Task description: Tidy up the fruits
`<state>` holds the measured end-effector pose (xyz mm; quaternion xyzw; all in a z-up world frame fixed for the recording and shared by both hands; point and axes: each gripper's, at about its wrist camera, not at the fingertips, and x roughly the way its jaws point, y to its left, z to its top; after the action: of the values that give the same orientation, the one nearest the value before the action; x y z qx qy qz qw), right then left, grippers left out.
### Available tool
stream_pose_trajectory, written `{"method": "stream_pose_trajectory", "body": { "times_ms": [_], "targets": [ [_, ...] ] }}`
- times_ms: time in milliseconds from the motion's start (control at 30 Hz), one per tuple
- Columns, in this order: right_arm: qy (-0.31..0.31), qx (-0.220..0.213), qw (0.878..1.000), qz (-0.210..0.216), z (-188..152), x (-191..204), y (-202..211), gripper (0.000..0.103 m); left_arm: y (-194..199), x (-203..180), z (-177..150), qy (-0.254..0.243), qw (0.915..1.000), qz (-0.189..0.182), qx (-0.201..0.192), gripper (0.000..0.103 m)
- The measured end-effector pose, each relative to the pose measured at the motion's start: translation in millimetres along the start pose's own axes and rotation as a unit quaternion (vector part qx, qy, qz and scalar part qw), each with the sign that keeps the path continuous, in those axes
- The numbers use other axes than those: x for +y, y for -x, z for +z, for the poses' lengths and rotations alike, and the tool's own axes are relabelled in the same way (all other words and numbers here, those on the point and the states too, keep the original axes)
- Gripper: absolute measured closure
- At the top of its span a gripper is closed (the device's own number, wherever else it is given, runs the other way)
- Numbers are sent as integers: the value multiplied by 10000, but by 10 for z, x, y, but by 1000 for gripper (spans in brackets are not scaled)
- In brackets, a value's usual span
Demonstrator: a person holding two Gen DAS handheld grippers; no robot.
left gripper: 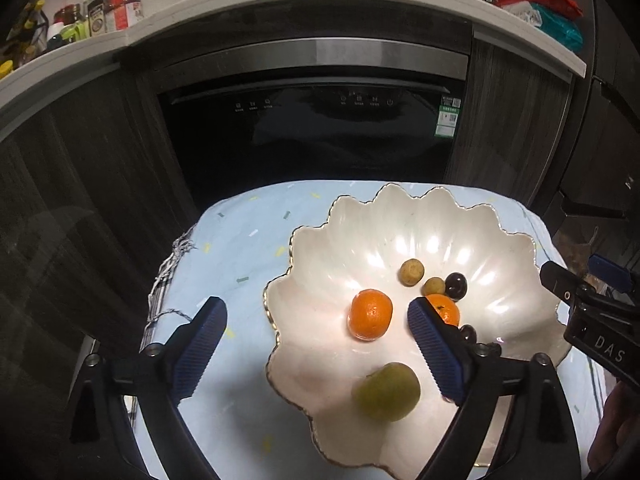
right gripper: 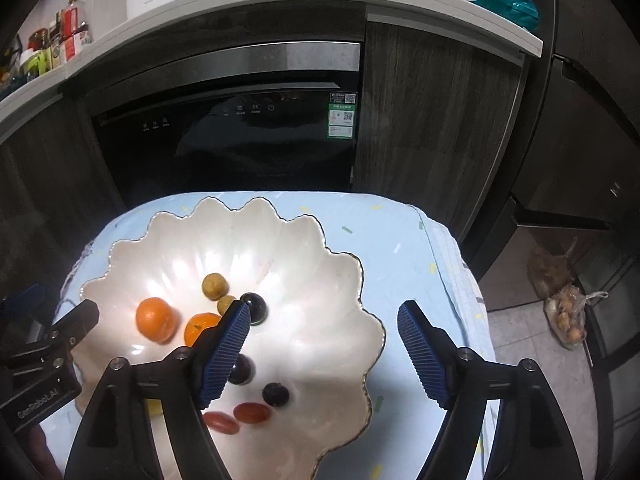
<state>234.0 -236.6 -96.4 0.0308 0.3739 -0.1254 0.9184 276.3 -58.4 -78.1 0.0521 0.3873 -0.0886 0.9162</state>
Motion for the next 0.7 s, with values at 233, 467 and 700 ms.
{"method": "stream_pose_trajectory", "body": {
  "times_ms": [233, 467, 700],
  "targets": [
    [-51, -73, 10000, 31, -24, -15, 204, 25, 231, 6, -39, 24, 9999, 39, -93, 8],
    [-53, -227, 9997, 44, -65, -20, 463, 25, 480, 3, -88, 54, 9997, 57, -216, 8],
    [-92, -357, 9993, 50, -121, -53, 691, 25, 725, 13, -143, 86, 9994, 39, -326, 8]
  ]
}}
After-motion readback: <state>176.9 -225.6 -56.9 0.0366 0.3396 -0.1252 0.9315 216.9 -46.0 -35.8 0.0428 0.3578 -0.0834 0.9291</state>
